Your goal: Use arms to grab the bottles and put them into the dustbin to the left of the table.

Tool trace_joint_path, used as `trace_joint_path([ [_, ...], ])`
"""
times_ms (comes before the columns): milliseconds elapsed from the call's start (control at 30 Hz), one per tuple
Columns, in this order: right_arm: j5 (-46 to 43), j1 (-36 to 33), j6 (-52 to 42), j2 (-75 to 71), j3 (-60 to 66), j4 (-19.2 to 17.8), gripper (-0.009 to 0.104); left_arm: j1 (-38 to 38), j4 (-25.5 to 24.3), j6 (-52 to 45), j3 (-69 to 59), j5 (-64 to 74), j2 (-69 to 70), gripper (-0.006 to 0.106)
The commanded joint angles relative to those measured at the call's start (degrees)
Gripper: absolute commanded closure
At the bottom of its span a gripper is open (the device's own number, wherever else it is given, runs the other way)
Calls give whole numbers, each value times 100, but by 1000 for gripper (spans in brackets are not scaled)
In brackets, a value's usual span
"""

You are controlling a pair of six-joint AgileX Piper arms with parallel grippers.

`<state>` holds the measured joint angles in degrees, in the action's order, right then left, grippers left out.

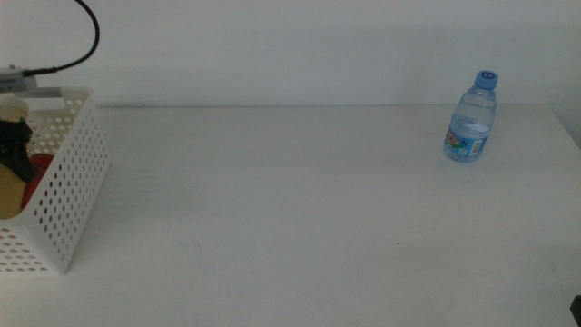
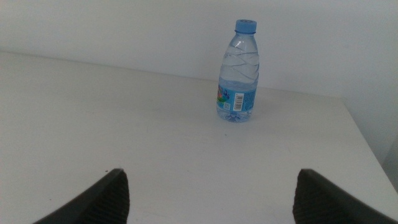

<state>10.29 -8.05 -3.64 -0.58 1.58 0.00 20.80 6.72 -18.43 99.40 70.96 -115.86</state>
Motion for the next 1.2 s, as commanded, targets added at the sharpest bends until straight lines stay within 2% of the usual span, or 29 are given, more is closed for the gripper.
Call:
trace_joint_path([
  [0, -441, 27, -90, -152, -37, 0, 18, -36, 130, 82, 244, 242, 280, 103],
  [100, -441, 27, -90, -152, -37, 0, 18, -71, 92, 82, 244, 140, 183, 94],
  [200, -441, 27, -90, -152, -37, 0, 18, -71, 137, 82, 244, 82, 158, 76],
  [233, -441, 27, -90, -152, -37, 0, 18, -71, 163, 77, 244, 54, 158, 67],
  [267, -441, 27, -90, -152, -37, 0, 18, -71, 163, 57, 249, 46, 158, 49],
  [300, -441, 27, -90, -152, -37, 0, 18, -71, 175, 57, 249, 46, 158, 26],
  [333, -441, 27, -90, -152, -37, 0, 18, -71, 216, 57, 256, 46, 158, 16],
  [367, -441, 27, -90, -152, -37, 0, 18, -71, 285, 71, 288, 78, 158, 10],
  [533, -441, 27, -90, -152, -37, 0, 18, -155, 382, 375, 648, 458, 241, 10],
  [800, -441, 27, -90, -152, -37, 0, 18, -672, 73, 985, 680, 442, 1054, 10],
  [1167, -441, 27, -90, -152, -37, 0, 18, -1440, 117, 1072, 675, 440, 2487, 10],
])
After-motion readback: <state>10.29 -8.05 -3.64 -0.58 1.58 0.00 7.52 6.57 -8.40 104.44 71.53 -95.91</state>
